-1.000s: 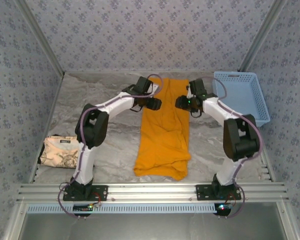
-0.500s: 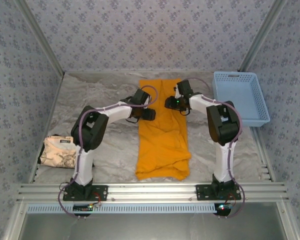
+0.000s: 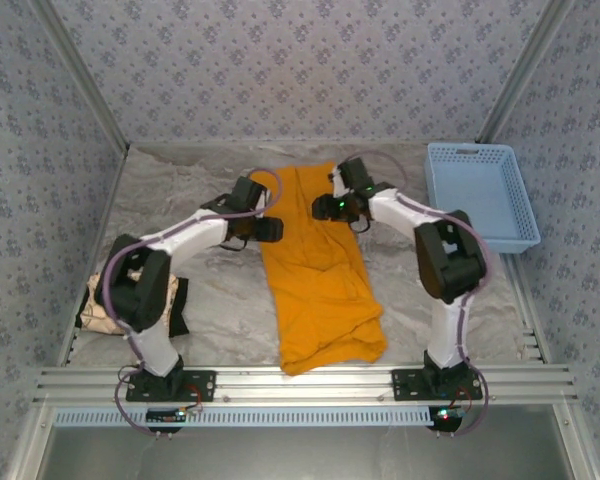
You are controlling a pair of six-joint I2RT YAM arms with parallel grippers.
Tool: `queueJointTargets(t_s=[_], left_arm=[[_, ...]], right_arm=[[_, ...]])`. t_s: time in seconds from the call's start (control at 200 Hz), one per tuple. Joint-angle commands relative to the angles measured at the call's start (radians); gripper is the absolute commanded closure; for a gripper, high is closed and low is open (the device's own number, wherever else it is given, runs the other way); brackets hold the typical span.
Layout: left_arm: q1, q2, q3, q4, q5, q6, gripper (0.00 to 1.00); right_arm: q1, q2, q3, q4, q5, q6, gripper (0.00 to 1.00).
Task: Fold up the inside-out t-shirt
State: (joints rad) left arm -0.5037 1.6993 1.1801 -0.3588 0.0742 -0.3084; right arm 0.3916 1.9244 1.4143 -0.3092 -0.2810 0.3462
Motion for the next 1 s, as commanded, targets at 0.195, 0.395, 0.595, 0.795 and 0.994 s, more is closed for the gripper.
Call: queueJointTargets(t_s=[0.195, 0.395, 0.595, 0.795, 0.994], left_arm=[[-0.232, -0.422, -0.266, 0.054, 0.251, 0.580, 0.33], [-0.382, -0.570, -0.426, -0.104, 0.444, 0.984, 0.28], [-0.505, -0.487, -0.475, -0.144, 0.279, 1.185, 0.23], [-0.528, -0.371, -0.479, -0.125, 0.238, 1.213, 0.22], [-0.588, -0.227, -0.461, -0.085, 0.127, 1.214, 0.23]], right_arm=[[-0.124, -0.504, -0.121, -0.137, -0.007, -0.521, 0.35], [-0.127, -0.776, -0.358, -0.368, -0.304, -1.377, 0.22], [-0.065, -0.823, -0.494, -0.696, -0.336, -1.710, 0.18], [0.108, -0.812, -0.671, -0.743, -0.101, -1.774, 0.16], [0.147, -0.803, -0.778, -0.629, -0.055, -1.795, 0.15]])
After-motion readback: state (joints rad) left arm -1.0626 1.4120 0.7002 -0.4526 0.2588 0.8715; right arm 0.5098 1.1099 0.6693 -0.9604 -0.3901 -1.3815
